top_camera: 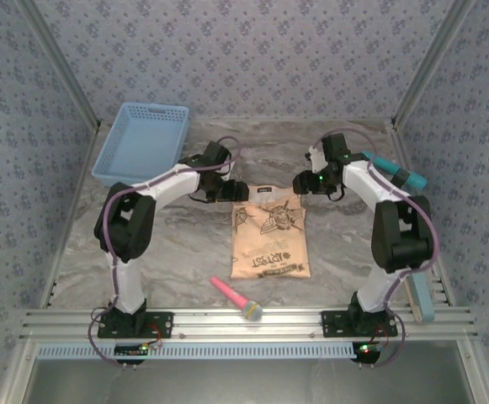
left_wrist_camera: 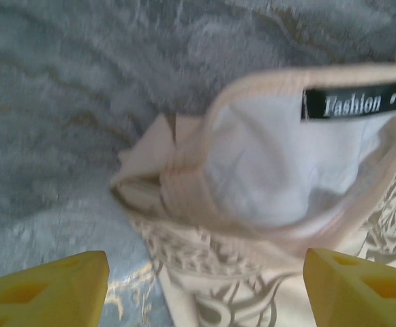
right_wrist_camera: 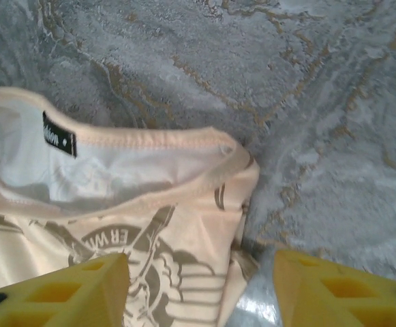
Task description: Fold the inside-out t-shirt
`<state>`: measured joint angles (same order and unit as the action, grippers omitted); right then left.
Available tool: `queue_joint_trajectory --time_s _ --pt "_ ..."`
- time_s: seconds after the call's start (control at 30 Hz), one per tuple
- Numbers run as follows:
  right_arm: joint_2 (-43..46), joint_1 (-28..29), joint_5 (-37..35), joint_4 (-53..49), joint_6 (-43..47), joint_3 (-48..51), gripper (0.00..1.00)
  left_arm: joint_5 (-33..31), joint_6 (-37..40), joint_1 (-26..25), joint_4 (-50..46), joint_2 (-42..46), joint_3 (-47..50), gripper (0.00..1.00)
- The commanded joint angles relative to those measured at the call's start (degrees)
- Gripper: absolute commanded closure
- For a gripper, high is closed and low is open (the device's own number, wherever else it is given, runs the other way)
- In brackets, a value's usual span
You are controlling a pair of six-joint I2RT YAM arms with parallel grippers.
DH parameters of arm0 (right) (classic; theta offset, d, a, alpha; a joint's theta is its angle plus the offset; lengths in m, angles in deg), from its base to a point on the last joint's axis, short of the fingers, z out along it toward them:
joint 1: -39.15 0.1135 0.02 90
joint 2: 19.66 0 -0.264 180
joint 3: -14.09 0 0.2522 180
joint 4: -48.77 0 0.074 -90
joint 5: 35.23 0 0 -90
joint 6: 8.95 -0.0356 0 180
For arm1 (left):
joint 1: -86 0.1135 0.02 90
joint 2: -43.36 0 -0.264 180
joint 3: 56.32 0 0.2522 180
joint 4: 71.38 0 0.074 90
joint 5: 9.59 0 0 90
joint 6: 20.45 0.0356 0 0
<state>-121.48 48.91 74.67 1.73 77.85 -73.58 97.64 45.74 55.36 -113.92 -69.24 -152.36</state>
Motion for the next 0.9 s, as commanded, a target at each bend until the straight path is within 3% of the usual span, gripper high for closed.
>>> queue_joint_trajectory --time_s 0.0,0.23,0.53,0.73,0.87 --pt "-5.2 -0.8 3.3 -2.2 2.7 -4.3 0.44 2.1 1.9 1.0 -0.9 -2.7 -4.2 0.24" --pt "-12.2 -1.8 5.2 -2.2 3.3 -7.5 0.45 8.3 4.1 1.6 -2.0 -9.8 -8.9 0.29" --pt "-18.9 -1.5 12.8 -4.1 4.2 -11.1 0.47 12.4 8.0 1.3 -6.4 -15.3 -14.8 0.40" --pt "-21.6 -0.9 17.3 -5.0 5.3 -12.2 0.57 11.3 10.2 0.9 -9.8 -19.1 -18.0 0.48" --pt "-21.8 -0.7 19.2 -5.4 5.8 -13.0 0.71 10.8 11.1 1.0 -9.6 -19.2 -18.8 0.67"
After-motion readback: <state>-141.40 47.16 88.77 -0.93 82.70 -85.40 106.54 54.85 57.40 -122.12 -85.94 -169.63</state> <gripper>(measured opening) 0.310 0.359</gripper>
